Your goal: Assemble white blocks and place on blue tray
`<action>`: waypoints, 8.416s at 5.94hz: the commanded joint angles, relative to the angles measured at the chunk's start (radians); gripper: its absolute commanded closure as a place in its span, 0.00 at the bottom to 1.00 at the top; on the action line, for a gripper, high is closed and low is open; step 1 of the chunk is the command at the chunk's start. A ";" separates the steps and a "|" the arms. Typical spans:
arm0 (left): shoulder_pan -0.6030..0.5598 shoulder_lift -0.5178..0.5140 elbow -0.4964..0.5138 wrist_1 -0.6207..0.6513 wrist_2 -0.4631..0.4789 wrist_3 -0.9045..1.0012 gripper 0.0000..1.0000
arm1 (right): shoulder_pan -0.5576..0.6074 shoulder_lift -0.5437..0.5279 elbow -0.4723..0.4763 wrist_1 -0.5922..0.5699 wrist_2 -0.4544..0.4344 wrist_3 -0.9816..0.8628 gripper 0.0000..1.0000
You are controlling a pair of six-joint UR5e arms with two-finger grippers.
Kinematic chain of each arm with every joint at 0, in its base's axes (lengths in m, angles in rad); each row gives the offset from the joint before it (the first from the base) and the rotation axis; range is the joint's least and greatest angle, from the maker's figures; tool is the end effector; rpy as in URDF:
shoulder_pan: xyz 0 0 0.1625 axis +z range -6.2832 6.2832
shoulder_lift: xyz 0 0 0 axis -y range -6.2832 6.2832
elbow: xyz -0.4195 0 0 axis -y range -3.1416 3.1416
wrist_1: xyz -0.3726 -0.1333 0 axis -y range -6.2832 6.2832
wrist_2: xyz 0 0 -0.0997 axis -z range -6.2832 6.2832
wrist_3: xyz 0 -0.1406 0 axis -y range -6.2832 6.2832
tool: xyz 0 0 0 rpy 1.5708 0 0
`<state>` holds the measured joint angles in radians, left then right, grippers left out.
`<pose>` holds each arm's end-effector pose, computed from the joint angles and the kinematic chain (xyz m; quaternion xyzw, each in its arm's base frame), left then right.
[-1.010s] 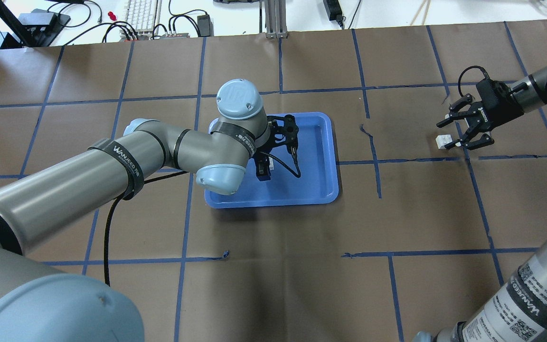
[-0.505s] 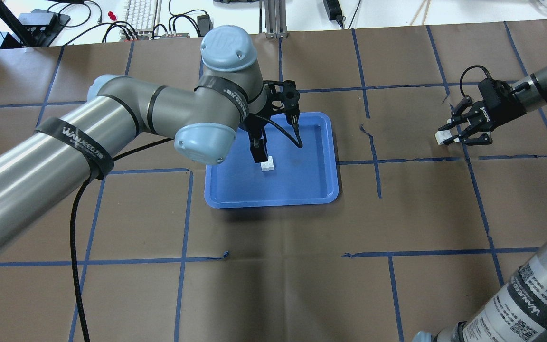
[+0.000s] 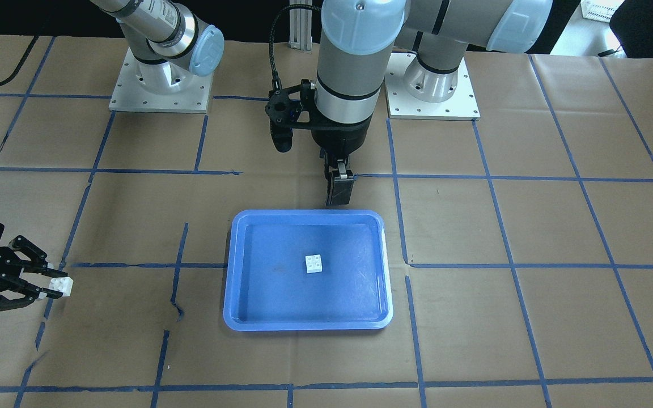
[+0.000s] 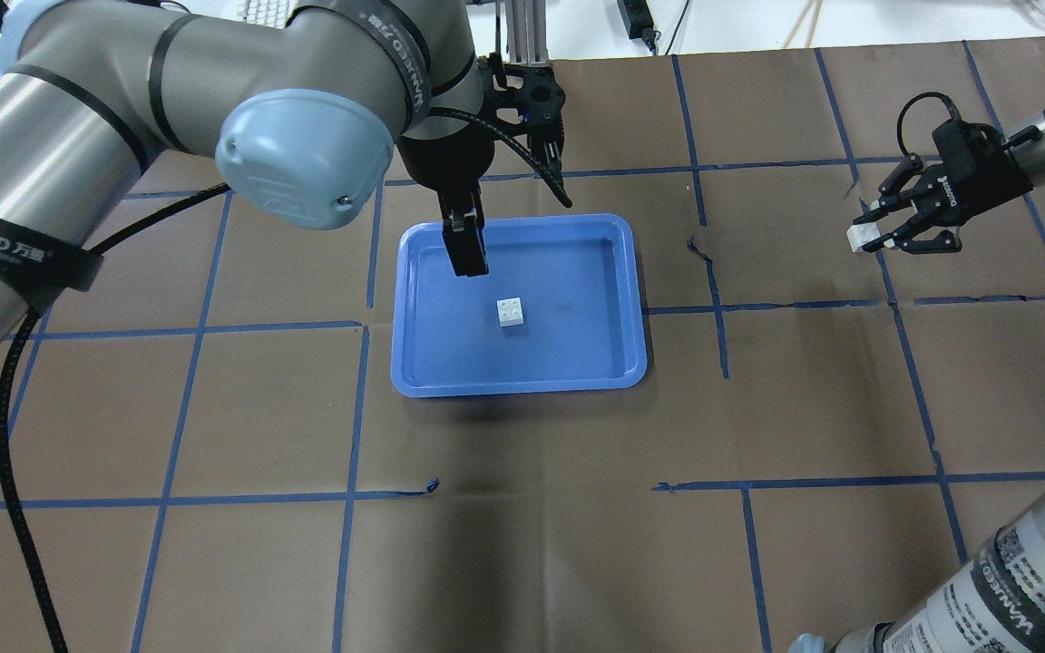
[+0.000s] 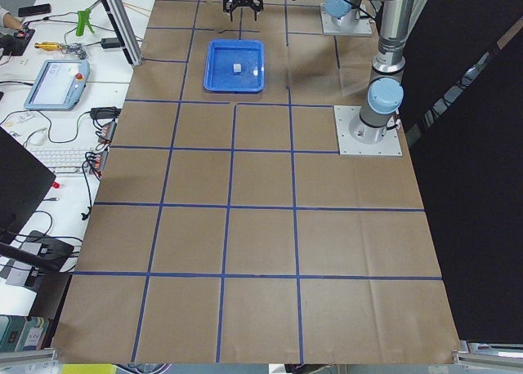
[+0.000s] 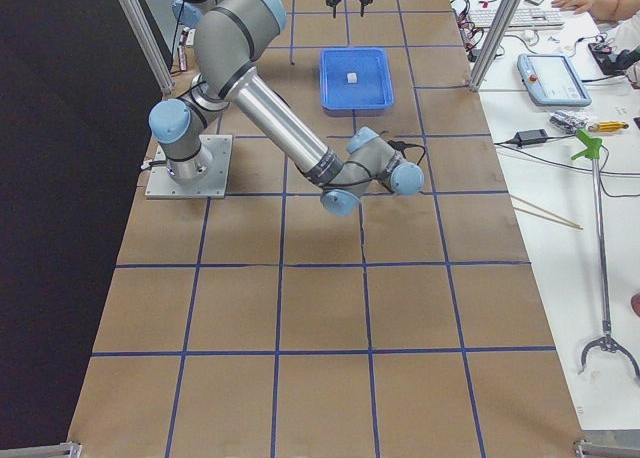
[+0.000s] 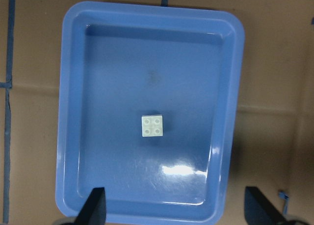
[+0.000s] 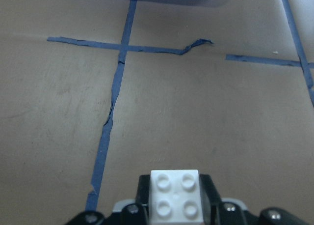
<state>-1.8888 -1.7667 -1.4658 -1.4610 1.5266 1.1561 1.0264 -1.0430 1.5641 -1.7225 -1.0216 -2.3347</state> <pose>-0.3061 -0.4836 0.4016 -0.6721 -0.7401 0.0176 0.0163 -0.1257 -0.6067 0.1916 -0.7072 0.6306 -0.2411 0.2101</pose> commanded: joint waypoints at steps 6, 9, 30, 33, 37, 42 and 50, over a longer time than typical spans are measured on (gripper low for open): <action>0.311 0.214 -0.031 -0.105 0.038 -0.566 0.01 | 0.426 -0.140 0.293 -0.445 0.273 0.540 0.75; 0.324 0.246 -0.068 -0.006 0.043 -1.081 0.01 | 0.541 -0.064 0.341 -0.775 0.276 0.857 0.75; 0.347 0.266 -0.084 -0.125 0.027 -1.027 0.01 | 0.658 0.054 0.379 -0.967 0.204 1.009 0.75; 0.346 0.269 -0.084 -0.125 0.030 -1.027 0.01 | 0.659 0.055 0.379 -0.965 0.206 1.009 0.71; 0.346 0.269 -0.085 -0.124 0.027 -1.026 0.01 | 0.659 0.057 0.379 -0.968 0.206 1.008 0.65; 0.346 0.269 -0.085 -0.121 0.027 -1.026 0.01 | 0.659 0.060 0.379 -0.980 0.209 1.009 0.58; 0.343 0.271 -0.093 -0.113 0.027 -1.024 0.01 | 0.643 -0.030 0.340 -0.889 0.123 1.137 0.00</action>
<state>-1.5469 -1.4948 -1.5610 -1.5750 1.5571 0.1330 1.6768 -1.0335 1.9135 -2.6624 -0.8460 -1.2280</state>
